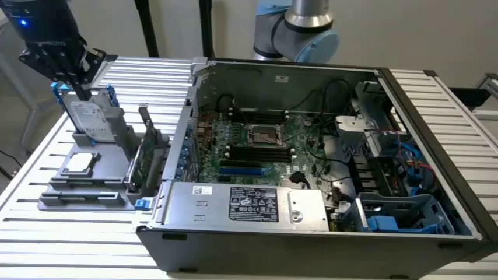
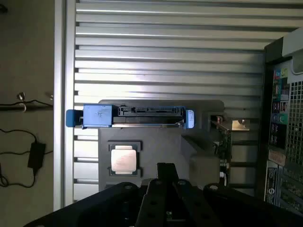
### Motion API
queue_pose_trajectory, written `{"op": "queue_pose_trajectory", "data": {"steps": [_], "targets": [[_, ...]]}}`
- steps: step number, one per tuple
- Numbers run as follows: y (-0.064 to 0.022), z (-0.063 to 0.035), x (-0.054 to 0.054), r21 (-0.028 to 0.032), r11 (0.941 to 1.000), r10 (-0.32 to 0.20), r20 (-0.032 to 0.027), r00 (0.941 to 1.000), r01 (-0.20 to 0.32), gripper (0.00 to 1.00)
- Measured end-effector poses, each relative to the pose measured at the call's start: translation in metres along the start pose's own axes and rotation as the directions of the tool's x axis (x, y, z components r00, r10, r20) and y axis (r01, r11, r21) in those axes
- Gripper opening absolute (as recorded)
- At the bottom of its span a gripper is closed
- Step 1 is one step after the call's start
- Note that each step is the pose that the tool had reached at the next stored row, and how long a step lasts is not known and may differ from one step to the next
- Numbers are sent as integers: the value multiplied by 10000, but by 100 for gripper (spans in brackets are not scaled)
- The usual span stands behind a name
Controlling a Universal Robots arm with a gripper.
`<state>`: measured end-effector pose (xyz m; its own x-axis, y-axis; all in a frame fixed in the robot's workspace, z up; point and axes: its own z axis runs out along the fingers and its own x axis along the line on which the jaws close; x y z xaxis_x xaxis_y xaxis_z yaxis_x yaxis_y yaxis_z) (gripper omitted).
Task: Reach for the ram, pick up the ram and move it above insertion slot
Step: 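Reach for the ram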
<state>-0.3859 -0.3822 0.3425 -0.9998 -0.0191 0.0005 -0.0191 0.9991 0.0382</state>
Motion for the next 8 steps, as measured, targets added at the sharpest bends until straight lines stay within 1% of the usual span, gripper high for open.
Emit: {"op": "queue_pose_trajectory", "data": {"steps": [8], "targets": [[0, 0, 0, 0, 10000, -1, 0, 10000, 1, 11]]}}
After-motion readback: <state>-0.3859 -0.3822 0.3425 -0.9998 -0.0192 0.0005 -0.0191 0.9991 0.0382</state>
